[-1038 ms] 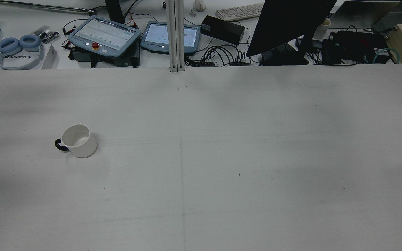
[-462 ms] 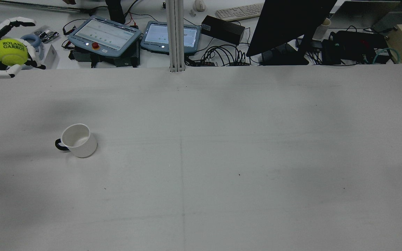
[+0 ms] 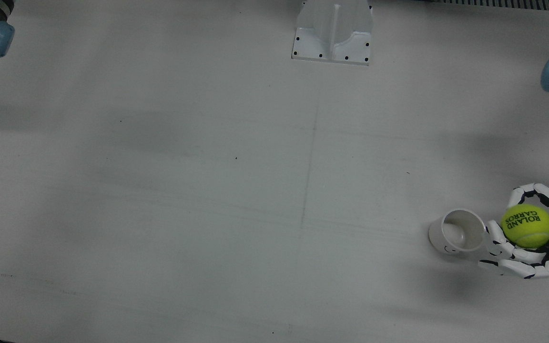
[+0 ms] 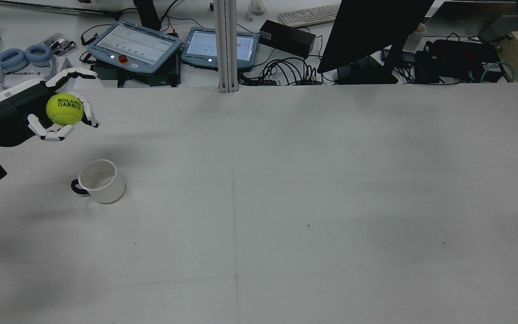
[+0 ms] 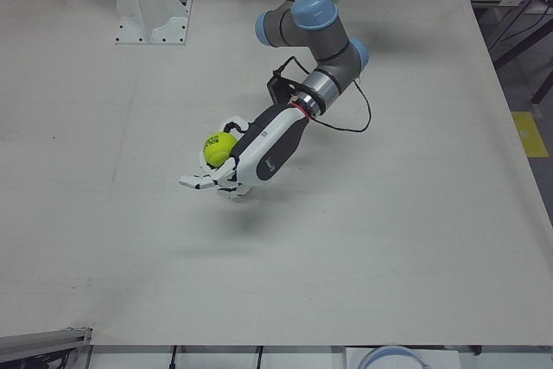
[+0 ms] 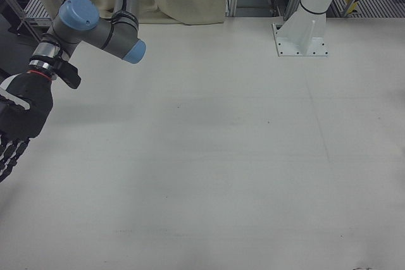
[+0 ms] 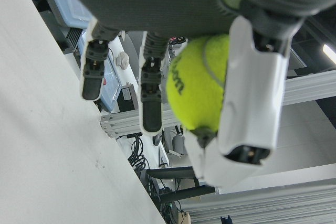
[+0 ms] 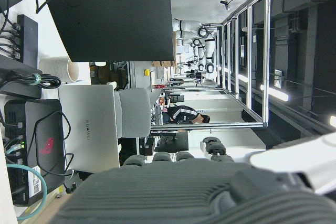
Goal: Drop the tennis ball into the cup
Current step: 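Carry the tennis ball with the left hand over the white mug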
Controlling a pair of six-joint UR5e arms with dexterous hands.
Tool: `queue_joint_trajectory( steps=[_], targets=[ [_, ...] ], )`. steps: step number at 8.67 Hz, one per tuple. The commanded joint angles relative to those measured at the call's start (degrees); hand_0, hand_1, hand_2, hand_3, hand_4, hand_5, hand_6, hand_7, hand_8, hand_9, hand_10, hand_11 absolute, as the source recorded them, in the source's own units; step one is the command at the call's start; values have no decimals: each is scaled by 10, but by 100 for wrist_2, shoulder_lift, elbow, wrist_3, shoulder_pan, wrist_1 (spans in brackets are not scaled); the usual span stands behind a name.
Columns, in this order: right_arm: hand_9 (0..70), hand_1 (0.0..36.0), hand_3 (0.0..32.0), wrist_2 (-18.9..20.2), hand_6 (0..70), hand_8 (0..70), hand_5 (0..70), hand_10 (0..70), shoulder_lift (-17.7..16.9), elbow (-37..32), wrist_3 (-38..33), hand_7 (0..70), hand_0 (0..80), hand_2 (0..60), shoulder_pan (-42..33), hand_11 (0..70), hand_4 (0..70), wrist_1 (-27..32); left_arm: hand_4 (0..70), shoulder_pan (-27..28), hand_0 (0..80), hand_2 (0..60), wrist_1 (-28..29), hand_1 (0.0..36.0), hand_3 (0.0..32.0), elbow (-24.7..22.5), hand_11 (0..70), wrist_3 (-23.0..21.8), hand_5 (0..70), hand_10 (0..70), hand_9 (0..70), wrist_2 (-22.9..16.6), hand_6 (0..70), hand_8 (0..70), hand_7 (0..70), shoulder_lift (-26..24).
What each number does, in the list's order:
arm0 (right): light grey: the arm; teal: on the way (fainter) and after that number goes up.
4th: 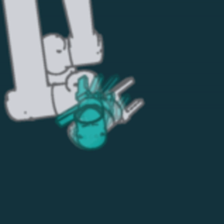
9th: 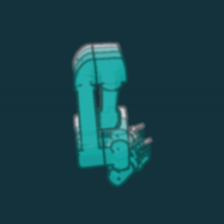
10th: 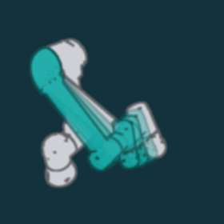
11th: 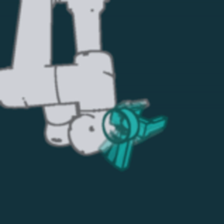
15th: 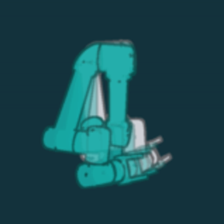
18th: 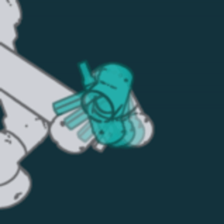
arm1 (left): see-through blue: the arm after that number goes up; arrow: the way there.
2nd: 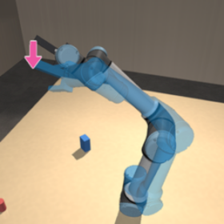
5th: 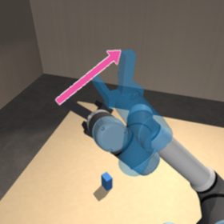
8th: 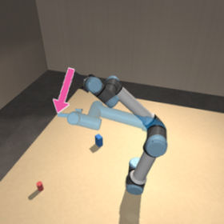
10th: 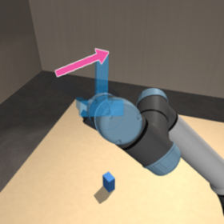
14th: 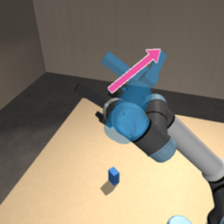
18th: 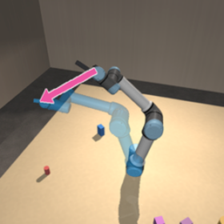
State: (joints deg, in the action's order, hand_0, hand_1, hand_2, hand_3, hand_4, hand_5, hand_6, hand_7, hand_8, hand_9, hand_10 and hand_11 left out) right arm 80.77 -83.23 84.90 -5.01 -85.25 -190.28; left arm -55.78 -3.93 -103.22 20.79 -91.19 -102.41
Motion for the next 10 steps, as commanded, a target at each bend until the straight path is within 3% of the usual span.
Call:
queue_joint_trajectory(
  steps=[1, 2, 3, 4, 5, 6, 7, 8, 9, 10],
  targets=[
    [0, 0, 0, 0, 0, 0, 0, 0, 0, 0, 0, 0, 0, 0, 0, 0, 0, 0, 2, 155, 800, 600, 32, 360, 320, 30, 288, 126, 336, 172, 387, 5, 700, 470, 567, 28],
    [0, 0, 0, 0, 0, 0, 0, 0, 0, 0, 0, 0, 0, 0, 0, 0, 0, 0, 0, 242, 800, 535, 58, 360, 320, 39, 288, 144, 296, 171, 319, 5, 602, 411, 498, 106],
    [0, 0, 0, 0, 0, 0, 0, 0, 0, 0, 0, 0, 0, 0, 0, 0, 0, 0, 0, 373, 800, 479, 189, 360, 320, 100, 266, 153, 284, 156, 178, 14, 558, 334, 284, 220],
    [0, 0, 0, 0, 0, 0, 0, 0, 0, 0, 0, 0, 0, 0, 0, 0, 0, 0, 0, 392, 797, 409, 234, 360, 320, 144, 235, 153, 216, 140, 112, 14, 313, 247, 214, 230],
    [0, 0, 0, 0, 0, 0, 0, 0, 0, 0, 0, 0, 0, 0, 0, 0, 0, 0, 0, 392, 692, 386, 252, 349, 320, 135, 220, 162, 216, 131, 85, 14, 382, 247, 166, 230],
    [0, 0, 0, 0, 0, 0, 0, 0, 0, 0, 0, 0, 0, 0, 0, 0, 0, 0, 0, 392, 636, 383, 252, 328, 320, 144, 208, 162, 210, 125, 76, 14, 377, 240, 157, 230],
    [0, 0, 0, 0, 0, 0, 0, 0, 0, 0, 0, 0, 0, 0, 0, 0, 0, 0, 0, 392, 632, 370, 261, 334, 320, 144, 205, 153, 194, 123, 77, 5, 299, 224, 170, 221],
    [0, 0, 0, 0, 0, 0, 0, 0, 0, 0, 0, 0, 0, 0, 0, 0, 0, 0, 0, 392, 627, 397, 269, 317, 320, 135, 202, 136, 229, 121, 68, 5, 491, 260, 134, 230],
    [0, 0, 0, 0, 0, 0, 0, 0, 0, 0, 0, 0, 0, 0, 0, 0, 0, 0, 0, 384, 611, 372, 287, 310, 320, 135, 196, 109, 202, 118, 69, 5, 374, 234, 156, 239],
    [0, 0, 0, 0, 0, 0, 0, 0, 0, 0, 0, 0, 0, 0, 0, 0, 0, 0, 0, 383, 577, 364, 287, 275, 320, 135, 189, 92, 207, 115, 60, 5, 446, 244, 134, 247]
  ],
)
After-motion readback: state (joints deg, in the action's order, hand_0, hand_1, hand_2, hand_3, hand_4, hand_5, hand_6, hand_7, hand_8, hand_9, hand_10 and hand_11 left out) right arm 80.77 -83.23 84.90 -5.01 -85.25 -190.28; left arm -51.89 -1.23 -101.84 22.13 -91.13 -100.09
